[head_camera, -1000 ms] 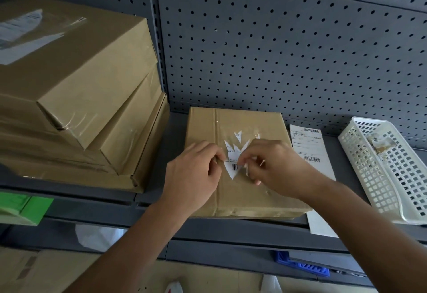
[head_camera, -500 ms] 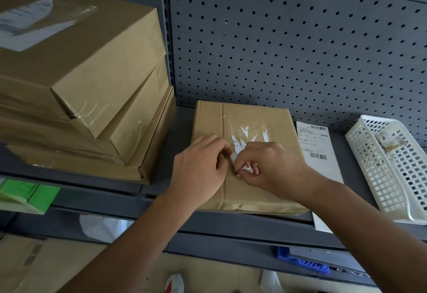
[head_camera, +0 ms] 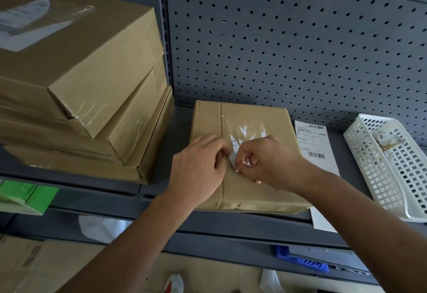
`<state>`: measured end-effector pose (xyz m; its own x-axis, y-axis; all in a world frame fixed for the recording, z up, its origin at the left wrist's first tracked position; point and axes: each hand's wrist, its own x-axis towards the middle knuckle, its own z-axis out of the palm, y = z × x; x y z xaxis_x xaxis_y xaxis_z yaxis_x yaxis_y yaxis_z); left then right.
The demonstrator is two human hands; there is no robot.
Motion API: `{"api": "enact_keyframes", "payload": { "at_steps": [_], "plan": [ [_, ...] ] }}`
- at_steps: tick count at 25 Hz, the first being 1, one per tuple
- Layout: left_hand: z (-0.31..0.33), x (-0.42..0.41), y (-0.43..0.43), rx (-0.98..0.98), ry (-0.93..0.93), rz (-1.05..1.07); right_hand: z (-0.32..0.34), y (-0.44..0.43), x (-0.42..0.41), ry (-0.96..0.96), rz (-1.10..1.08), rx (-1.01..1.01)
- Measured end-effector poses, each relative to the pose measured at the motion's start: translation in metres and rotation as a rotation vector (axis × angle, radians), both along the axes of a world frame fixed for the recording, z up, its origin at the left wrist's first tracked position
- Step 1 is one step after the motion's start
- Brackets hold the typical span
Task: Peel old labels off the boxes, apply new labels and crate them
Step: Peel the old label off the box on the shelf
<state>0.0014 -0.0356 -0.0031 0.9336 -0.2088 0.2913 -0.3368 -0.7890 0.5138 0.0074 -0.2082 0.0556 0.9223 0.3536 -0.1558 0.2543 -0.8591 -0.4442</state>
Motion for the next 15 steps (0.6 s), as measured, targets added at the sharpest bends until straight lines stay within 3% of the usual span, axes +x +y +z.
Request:
{"api": "enact_keyframes", "payload": {
  "at_steps": [5,12,15],
  "plan": [
    [0.000,-0.001,0.000,-0.011,-0.003,-0.003,0.002,-0.008,-0.002,0.090,-0.068,0.093],
    [-0.001,0.001,0.000,-0.011,-0.010,0.005,-0.008,-0.003,-0.001,-0.091,-0.019,0.054],
    [-0.001,0.000,-0.001,-0.011,-0.003,-0.003,-0.008,-0.011,-0.003,-0.035,-0.037,0.145]
  ]
}}
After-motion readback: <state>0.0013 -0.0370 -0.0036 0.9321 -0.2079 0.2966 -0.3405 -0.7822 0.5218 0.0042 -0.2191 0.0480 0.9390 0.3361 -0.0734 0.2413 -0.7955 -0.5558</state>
